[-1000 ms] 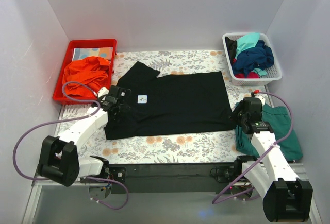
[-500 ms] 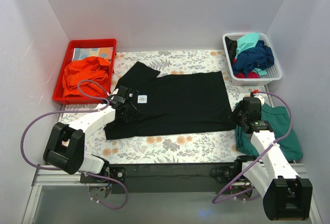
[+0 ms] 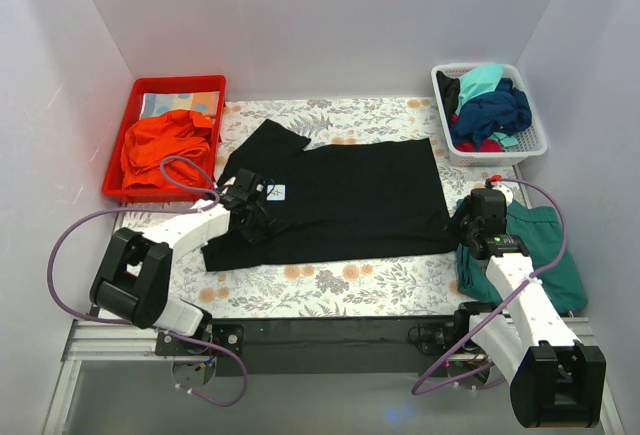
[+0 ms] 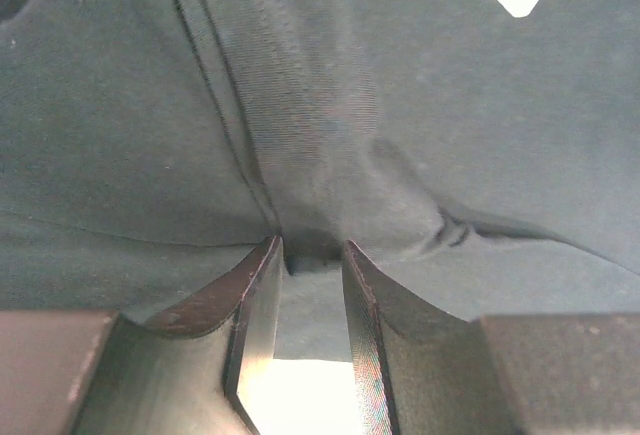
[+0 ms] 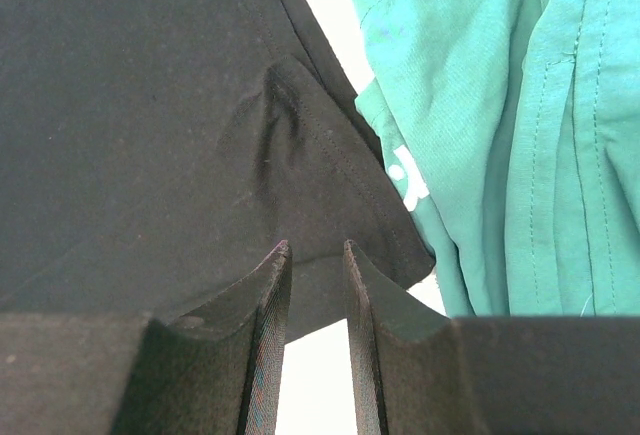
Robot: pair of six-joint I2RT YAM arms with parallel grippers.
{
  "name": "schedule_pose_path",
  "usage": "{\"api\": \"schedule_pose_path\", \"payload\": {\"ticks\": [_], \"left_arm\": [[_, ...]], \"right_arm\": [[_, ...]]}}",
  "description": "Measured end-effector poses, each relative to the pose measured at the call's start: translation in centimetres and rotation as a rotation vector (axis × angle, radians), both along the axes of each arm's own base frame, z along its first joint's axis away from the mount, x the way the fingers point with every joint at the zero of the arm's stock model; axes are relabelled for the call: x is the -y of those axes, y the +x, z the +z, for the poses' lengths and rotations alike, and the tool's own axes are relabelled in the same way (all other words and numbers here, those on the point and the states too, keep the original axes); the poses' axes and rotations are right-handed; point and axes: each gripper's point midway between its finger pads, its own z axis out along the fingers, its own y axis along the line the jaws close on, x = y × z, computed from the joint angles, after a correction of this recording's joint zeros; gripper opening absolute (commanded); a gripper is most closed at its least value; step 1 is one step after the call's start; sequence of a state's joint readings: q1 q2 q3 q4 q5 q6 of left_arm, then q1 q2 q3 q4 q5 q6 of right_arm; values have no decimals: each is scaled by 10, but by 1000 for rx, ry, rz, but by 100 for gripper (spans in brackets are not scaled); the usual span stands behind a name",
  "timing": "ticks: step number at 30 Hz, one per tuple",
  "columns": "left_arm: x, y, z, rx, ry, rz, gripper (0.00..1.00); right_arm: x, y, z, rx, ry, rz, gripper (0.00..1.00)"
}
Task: Fold and stack the t-shirts
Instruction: Fold the flattened tshirt in 1/3 of the way
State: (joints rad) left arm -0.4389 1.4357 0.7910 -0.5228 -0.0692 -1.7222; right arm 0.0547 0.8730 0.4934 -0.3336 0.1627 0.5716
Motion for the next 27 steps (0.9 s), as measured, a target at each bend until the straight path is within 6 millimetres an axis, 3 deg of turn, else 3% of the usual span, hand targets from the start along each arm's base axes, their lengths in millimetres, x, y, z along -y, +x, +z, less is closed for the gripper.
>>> {"api": "schedule_pose_path", "payload": {"ticks": [9,15,20,27], "left_arm": [[2,-8,-14,-48,23,-15,26],[2,-9,-18,-60,31,-17,1],[1,-6,-13,-63,48,-17,0],[4,8,10,-21,77,-16,0]], "right_arm": [[1,-1,-2,-3,-3,-3,33],[1,-2,-5,-8,-6,-6,33],[2,-2,-5,-5,-7,-8,33],[2,0,-4,1,-6,-8,32]]}}
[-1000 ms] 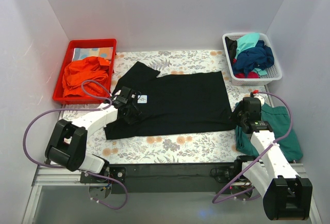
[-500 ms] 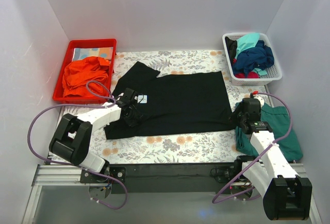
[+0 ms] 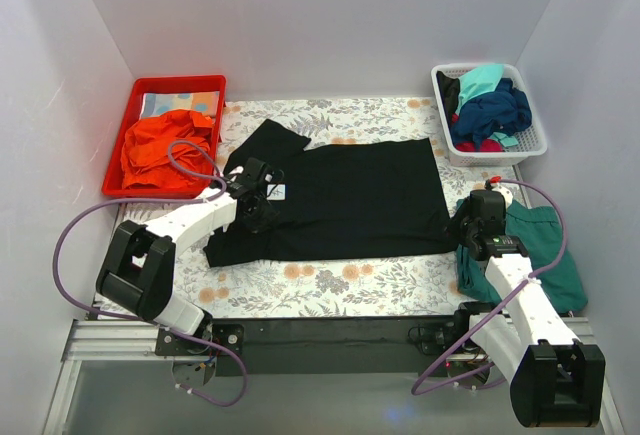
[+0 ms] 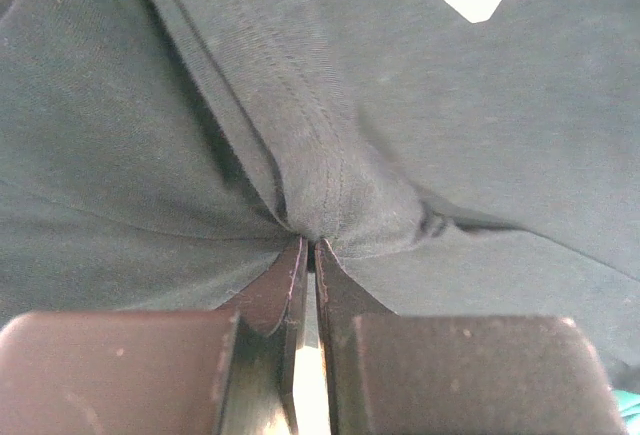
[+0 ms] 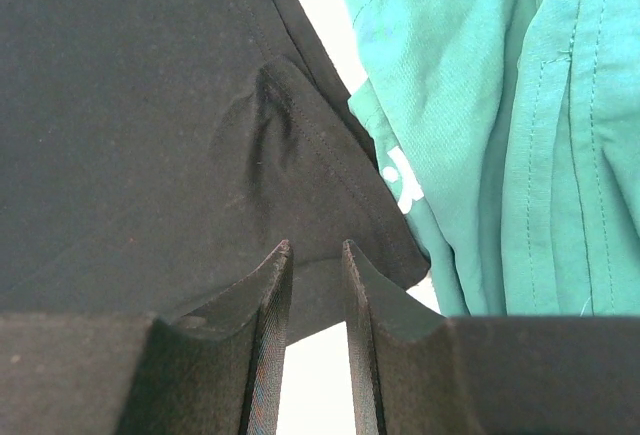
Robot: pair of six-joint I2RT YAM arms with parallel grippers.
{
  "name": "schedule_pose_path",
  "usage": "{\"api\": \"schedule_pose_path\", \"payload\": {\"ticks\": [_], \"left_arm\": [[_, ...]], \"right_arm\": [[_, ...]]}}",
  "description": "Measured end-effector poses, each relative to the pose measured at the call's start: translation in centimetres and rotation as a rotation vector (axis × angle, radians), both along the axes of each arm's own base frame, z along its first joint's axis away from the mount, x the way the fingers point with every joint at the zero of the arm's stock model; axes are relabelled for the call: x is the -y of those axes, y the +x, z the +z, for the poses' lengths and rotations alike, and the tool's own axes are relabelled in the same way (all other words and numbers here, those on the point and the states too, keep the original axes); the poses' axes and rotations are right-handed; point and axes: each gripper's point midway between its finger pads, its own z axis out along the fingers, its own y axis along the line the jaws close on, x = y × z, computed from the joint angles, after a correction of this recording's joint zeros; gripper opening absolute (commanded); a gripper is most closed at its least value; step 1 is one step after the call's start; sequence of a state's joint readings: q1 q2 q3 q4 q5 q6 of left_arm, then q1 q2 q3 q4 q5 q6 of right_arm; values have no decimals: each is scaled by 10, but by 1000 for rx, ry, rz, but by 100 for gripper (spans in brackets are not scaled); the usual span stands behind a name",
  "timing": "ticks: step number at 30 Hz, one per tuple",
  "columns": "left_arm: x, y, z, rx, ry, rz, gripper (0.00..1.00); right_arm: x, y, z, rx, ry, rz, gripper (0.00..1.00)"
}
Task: Fold and stack the t-shirts
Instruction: Fold the flattened tshirt in 1/3 of the way
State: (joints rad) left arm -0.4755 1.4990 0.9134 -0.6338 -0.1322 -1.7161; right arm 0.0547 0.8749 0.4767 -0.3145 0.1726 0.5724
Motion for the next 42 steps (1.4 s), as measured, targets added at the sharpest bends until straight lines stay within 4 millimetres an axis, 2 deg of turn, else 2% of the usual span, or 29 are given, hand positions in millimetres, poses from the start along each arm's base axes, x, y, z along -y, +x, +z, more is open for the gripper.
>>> {"api": "schedule_pose_path", "payload": {"ticks": [8,12,22,28,34,35,36,40,41,42], "left_arm": [[6,20,27,68,17,-7,2],[6,27,33,88,27,-4,0],[8,36,28,104,57,-29,0],[32,64,16,109,97,-102,0],[54,68,6,113,140,-168,0],[56,70,4,111,148,-173,1],[57,72,0,107,159,-176,9],[47,76,-17,92,228,-167,23],[44,77,-18,98,246,-161,29],[41,78,-18,109,262,-155,39]], "right_arm": [[0,0,0,2,0,0,32],[0,0,0,2,0,0,32],[-1,0,0,-1,3,3,31],[-2,0,-1,-1,6,6,31],[-3,0,-1,-2,11,11,31],[-3,0,-1,-2,12,12,31],[-3,0,-1,-2,12,13,31],[-4,0,-2,-8,14,15,31],[-4,0,-3,-11,14,17,32],[-4,0,-3,-12,13,17,33]]}}
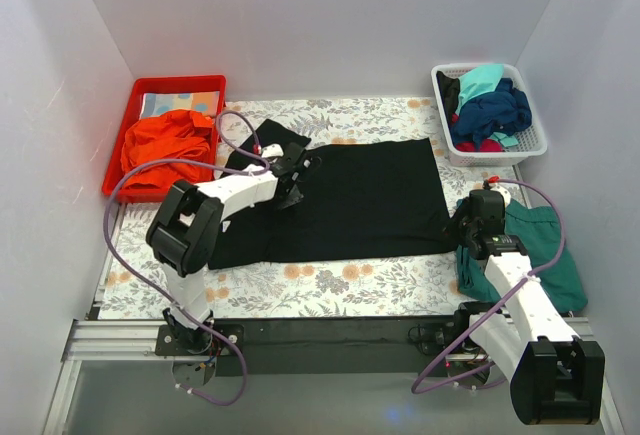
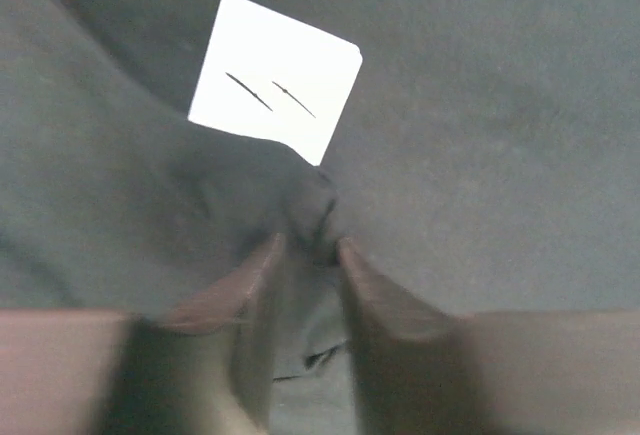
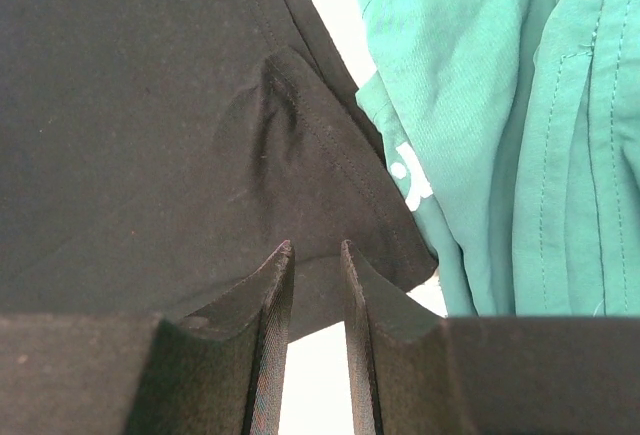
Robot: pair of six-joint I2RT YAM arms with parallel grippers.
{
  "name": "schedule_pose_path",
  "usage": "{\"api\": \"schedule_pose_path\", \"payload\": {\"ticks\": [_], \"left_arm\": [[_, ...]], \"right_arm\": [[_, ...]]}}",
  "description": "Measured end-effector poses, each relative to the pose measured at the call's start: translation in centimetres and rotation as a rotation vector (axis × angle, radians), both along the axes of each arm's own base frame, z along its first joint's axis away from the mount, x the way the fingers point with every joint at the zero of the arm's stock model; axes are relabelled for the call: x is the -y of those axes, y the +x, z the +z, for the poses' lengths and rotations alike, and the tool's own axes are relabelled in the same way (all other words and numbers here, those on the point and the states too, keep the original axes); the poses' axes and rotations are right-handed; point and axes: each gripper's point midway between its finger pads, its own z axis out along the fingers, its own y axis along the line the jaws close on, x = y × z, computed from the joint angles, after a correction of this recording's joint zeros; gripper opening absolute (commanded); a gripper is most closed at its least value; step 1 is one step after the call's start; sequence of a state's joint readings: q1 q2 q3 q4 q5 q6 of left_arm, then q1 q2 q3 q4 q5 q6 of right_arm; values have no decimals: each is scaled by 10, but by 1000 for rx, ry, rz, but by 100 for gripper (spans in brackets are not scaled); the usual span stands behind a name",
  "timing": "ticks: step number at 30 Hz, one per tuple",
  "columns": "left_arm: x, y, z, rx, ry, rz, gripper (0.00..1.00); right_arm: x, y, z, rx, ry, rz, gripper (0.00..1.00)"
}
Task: Fold and stack the t-shirts
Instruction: Fold the flattened tshirt in 1/3 of the way
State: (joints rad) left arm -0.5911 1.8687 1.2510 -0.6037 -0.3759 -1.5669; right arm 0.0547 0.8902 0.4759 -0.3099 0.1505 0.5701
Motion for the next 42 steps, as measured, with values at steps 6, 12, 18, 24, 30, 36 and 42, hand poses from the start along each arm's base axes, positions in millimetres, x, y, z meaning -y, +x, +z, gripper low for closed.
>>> {"api": "schedule_pose_path", "payload": {"ticks": [6,12,18,24,30,36,42], "left_arm": [[-24,-3,41,162,7,31,50],[-36,-7,103,326,-76,96,50],[-61,-61,33,144,-47,181,49],[-91,-104,-8,38,-83,284,49],[-103,-104,-8,49,-187,384,48],[-106,-107,-11,32,-225,454,47],[-109,-118,-8,41,-279,507,47]], "right_arm": [[1,4,1,11,-13,14,36],[-3,7,-8,-12,-22,57,38],[-20,5,-21,-58,-19,147,38],[-42,2,-36,-104,-16,254,40],[-48,13,-52,-142,-9,272,36],[-54,40,-54,-129,18,234,35],[-50,29,-52,-138,45,165,35]]}}
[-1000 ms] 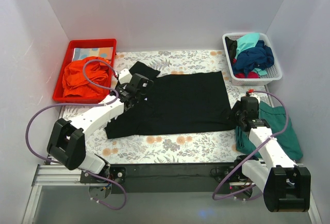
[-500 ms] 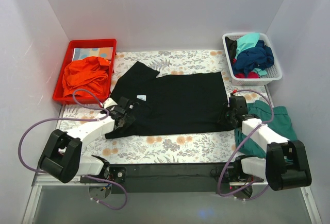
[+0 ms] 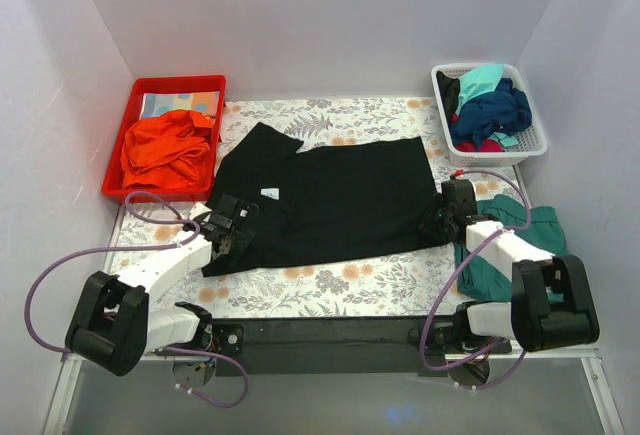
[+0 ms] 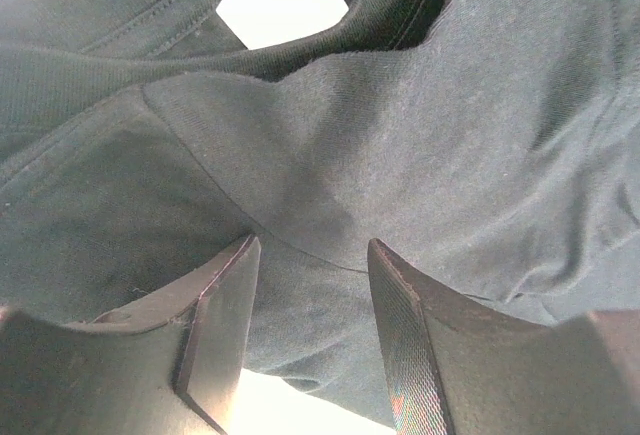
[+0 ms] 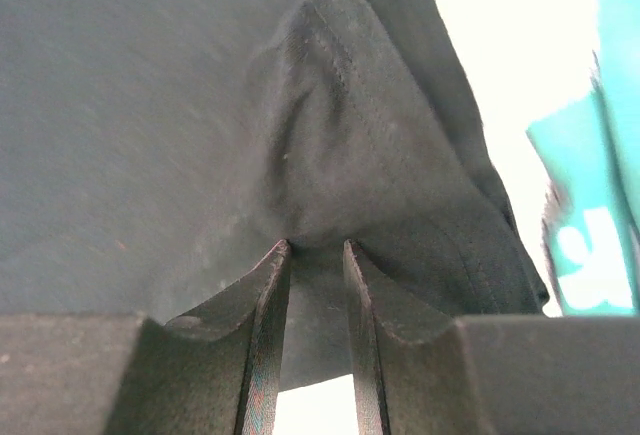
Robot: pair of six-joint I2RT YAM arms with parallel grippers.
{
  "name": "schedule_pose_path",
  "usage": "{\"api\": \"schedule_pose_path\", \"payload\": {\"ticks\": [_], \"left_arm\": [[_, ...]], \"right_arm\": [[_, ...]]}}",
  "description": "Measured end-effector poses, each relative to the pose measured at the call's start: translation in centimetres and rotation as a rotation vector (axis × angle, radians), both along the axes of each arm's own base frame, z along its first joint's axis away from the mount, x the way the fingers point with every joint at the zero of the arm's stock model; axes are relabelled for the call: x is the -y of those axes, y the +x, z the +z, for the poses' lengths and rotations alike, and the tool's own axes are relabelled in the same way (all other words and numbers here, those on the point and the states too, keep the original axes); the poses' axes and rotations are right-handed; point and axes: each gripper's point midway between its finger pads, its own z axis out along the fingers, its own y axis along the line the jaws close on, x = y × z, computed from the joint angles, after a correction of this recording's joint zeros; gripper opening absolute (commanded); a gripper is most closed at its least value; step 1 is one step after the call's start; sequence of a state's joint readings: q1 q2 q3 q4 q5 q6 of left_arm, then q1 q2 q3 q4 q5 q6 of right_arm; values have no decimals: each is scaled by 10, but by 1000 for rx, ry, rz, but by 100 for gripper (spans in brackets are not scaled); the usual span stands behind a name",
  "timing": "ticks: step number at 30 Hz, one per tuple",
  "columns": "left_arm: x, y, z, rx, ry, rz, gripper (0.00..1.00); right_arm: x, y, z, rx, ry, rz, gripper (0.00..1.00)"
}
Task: Fold and stack the t-shirts
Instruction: Fold the flattened tshirt in 1/3 of the way, then grap the side of the flattened tshirt furthest away from the robot with both arms
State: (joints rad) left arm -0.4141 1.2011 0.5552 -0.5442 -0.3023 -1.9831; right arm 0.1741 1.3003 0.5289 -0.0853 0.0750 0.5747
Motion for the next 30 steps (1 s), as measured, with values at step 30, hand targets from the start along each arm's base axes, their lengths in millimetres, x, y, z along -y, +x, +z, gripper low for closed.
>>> {"api": "schedule_pose_path", "payload": {"ticks": [30], "left_arm": [[1,47,112,124,121,-119,47]], "right_arm": [[39,-57,70,54,-91,-159,35]]}}
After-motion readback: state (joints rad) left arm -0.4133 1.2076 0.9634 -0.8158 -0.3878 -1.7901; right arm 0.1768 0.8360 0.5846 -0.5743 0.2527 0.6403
